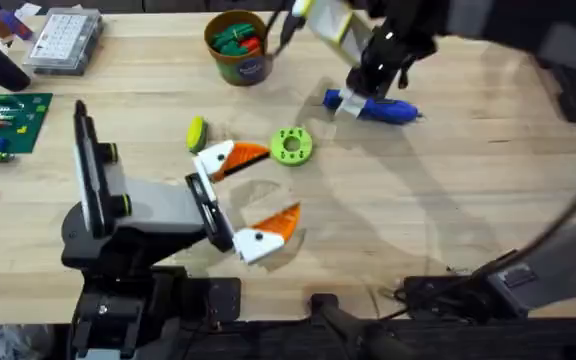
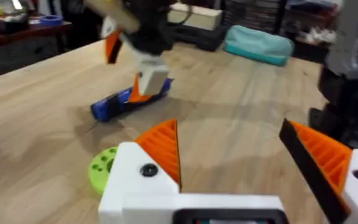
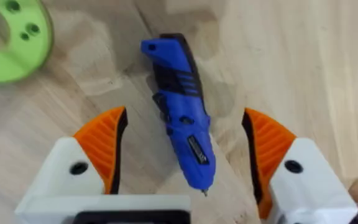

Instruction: Pick up the gripper from the table and insert it into the empty holder that is missing its gripper. Then pick up a screw, insert it into the mounting hole, and use the screwdriver to tighten it. Finally, clean up the table by picking up the vegetable and placing it into the bucket.

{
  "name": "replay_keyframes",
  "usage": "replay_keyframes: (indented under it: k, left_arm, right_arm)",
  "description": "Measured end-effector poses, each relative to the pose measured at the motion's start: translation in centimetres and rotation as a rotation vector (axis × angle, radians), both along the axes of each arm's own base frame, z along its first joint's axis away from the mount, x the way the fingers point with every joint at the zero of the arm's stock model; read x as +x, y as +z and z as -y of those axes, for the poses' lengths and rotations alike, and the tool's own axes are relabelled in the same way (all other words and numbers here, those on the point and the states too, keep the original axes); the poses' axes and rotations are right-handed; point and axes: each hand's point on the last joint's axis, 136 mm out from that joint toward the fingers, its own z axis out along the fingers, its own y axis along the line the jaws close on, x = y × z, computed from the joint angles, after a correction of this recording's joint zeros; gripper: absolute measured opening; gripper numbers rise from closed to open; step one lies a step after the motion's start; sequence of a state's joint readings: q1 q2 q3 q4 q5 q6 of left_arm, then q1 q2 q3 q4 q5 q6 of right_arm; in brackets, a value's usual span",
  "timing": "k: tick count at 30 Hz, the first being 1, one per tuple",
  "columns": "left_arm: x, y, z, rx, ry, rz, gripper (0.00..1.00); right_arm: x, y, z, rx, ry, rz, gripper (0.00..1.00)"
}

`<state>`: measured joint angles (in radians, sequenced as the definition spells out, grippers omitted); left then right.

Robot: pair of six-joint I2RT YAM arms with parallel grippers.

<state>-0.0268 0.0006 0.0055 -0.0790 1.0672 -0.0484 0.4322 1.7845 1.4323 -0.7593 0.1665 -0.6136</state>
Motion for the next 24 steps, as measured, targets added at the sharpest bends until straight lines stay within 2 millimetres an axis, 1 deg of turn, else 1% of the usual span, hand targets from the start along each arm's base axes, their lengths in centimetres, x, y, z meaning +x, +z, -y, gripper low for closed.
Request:
replay_keyframes:
  k: [6,9,12,15,18,24]
  left_arm:
    - [3.4,0.6,-2.4,-0.057,0.253,-0.085,0.986]
    - [4.3,2.4,-3.7,-0.071,0.357,-0.087,0.986]
    - [4.7,4.6,-4.9,-0.079,0.451,-0.117,0.986]
    - [4.9,6.1,-5.9,-0.062,0.524,-0.173,0.986]
    - [5.1,6.9,-6.7,-0.021,0.579,-0.246,0.986]
    - [5.2,7.0,-6.8,-0.015,0.585,-0.252,0.986]
  right_arm:
    - [-0.9,7.0,0.3,0.135,-0.127,0.141,0.989]
    - [-2.0,10.1,0.8,0.201,-0.187,0.195,0.988]
    - [-3.5,12.8,1.5,0.261,-0.239,0.233,0.988]
    - [-5.2,15.3,2.1,0.327,-0.286,0.268,0.988]
    - [-6.6,16.8,2.5,0.377,-0.316,0.283,0.988]
    - [-6.8,17.0,2.6,0.382,-0.319,0.283,0.988]
